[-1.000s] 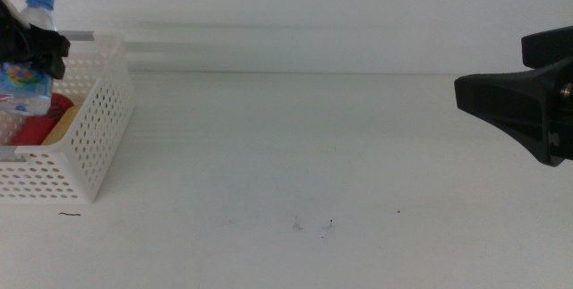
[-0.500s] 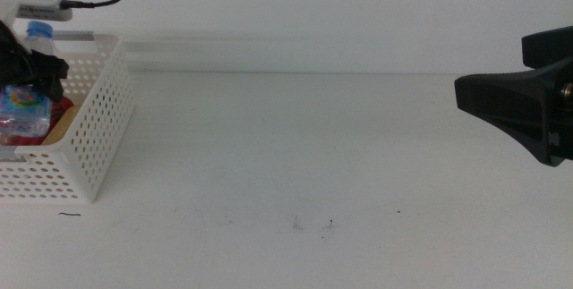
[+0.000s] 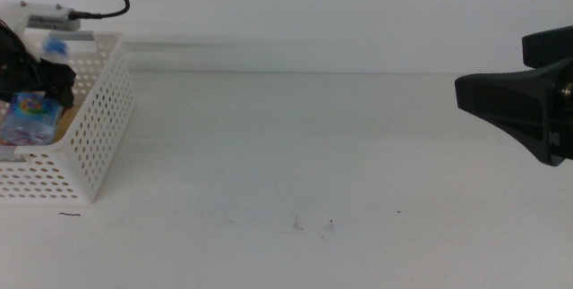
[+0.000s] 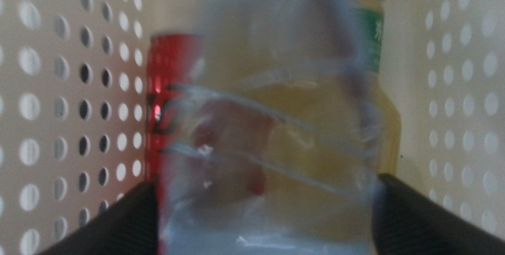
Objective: Use arms to grab the bottles and put them into the dustbin to the left of the table.
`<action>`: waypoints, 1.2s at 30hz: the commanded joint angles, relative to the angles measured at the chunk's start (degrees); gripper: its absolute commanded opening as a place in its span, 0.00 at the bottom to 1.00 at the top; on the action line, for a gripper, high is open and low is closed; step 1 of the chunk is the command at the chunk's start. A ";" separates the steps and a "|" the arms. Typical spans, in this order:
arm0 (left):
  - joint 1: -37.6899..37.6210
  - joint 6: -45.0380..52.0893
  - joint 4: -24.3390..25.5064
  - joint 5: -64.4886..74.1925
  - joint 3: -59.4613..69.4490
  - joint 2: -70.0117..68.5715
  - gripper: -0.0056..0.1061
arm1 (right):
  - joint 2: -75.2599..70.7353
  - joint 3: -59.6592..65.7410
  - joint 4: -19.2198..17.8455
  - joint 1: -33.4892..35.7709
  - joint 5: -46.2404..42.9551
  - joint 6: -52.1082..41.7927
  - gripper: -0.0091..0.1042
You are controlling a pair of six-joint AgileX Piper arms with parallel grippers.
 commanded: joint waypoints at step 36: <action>-26.26 -5.54 0.75 -17.05 25.35 -43.90 0.89 | -0.19 -0.50 -0.14 -0.51 -0.45 -0.19 0.83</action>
